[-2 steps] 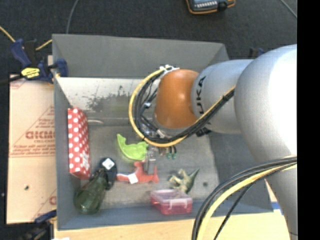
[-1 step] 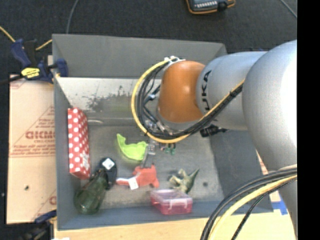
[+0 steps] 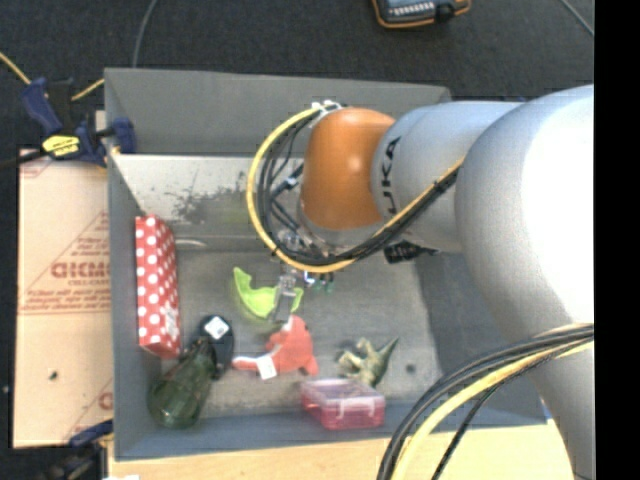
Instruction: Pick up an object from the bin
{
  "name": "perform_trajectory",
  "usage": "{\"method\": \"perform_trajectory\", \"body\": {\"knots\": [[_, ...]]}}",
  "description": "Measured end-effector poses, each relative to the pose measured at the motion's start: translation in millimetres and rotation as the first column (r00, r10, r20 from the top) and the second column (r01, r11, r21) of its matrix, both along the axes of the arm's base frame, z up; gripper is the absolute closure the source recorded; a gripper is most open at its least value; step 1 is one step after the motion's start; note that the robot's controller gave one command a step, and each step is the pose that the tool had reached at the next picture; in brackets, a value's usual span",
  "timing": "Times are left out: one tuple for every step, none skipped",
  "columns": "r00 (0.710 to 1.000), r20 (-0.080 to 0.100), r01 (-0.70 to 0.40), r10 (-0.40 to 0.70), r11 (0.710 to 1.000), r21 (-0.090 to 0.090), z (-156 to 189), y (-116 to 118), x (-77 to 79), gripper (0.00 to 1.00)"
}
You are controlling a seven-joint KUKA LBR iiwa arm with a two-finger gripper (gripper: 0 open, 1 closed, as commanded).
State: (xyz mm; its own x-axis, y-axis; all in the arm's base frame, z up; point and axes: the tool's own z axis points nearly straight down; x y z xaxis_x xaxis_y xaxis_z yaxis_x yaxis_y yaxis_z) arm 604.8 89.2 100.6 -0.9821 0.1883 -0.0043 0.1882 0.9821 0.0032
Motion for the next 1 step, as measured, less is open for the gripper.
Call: {"method": "perform_trajectory", "body": {"knots": [[0.994,0.009,0.112,-0.112,0.994,0.002,-30.7,11.2,-10.0,0.0]]}}
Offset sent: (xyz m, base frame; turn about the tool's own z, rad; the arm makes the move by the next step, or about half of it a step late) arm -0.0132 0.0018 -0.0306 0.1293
